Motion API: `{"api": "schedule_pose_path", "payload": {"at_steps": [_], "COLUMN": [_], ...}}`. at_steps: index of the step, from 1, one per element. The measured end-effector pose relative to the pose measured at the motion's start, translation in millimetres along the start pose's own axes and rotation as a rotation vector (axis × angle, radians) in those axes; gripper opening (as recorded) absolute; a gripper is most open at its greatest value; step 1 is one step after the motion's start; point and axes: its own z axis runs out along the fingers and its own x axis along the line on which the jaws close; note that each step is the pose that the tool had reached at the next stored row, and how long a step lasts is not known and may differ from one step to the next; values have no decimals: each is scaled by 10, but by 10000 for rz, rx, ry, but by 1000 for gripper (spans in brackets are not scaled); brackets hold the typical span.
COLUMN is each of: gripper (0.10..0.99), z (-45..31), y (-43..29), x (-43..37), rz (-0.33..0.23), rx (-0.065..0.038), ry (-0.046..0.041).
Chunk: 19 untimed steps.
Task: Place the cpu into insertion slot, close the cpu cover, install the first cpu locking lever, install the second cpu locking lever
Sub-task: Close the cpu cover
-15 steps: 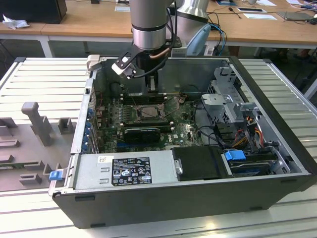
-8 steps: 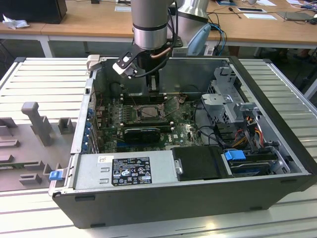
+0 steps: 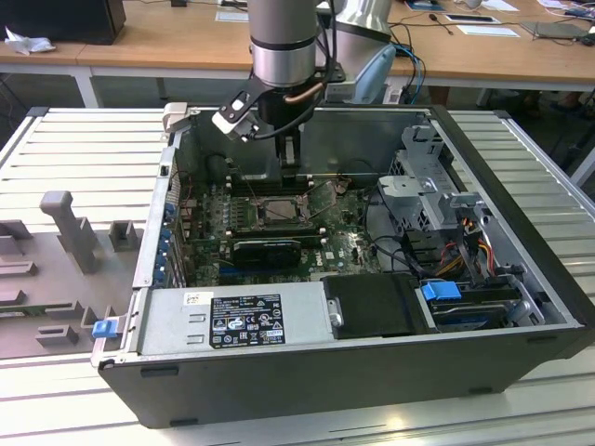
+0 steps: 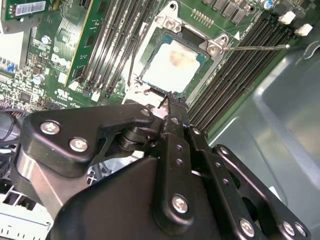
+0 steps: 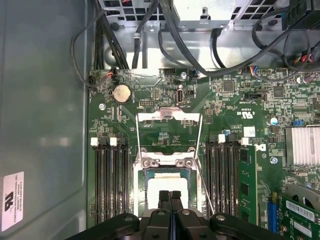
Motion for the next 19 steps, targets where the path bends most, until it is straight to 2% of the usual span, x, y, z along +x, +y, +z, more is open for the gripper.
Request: {"api": "schedule_pose_path", "payload": {"at_steps": [2,6,11,13,19], "gripper": [106,106,106,106,106], "z": [-45,-50,-58,-54,-47], "y": [5,47,124,179,252], "x": [1,2,3,4,6], "rz": [-2,-2,-1,-1,-2], "rx": [0,0,1,3,3], "ry": [0,1,1,1,0]}}
